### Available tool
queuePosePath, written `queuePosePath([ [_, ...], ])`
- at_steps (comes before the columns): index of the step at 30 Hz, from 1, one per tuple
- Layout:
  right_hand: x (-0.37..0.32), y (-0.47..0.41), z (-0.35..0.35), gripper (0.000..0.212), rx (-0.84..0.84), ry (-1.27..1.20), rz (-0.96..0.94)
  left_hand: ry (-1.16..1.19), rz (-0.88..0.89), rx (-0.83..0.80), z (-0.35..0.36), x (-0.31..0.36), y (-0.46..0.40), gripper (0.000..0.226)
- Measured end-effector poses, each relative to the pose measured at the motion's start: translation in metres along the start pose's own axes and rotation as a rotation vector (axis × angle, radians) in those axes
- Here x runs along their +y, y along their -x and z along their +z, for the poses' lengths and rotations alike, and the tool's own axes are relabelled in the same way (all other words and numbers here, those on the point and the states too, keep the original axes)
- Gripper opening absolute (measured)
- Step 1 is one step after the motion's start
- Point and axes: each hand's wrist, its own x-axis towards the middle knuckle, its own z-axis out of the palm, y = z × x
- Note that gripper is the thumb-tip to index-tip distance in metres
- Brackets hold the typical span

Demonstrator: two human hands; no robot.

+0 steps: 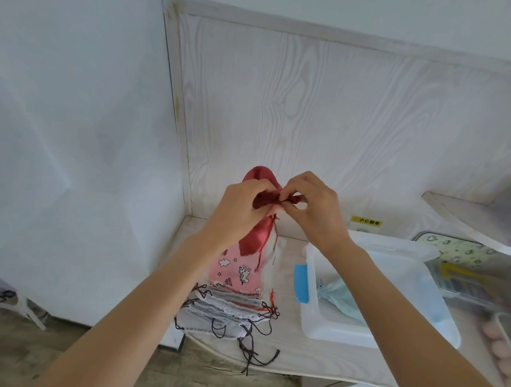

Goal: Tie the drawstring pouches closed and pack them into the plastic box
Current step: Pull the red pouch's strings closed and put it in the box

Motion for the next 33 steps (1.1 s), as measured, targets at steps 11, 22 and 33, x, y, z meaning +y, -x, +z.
queuePosePath([
  [11,-0.008,-0.01,-0.016,0.01,-0.251,-0.523,0.396,0.565,-0.482,-0.119,-0.013,-0.004,0.0,0.021],
  [22,-0.013,-0.003,-0.019,0.02,-0.321,-0.614,0.358,0.582,-0.576,-0.237,-0.026,0.012,0.002,0.028],
  [33,-0.011,-0.001,-0.012,0.018,-0.152,-0.228,0.178,0.694,-0.586,-0.25,-0.022,0.007,0.001,0.021],
])
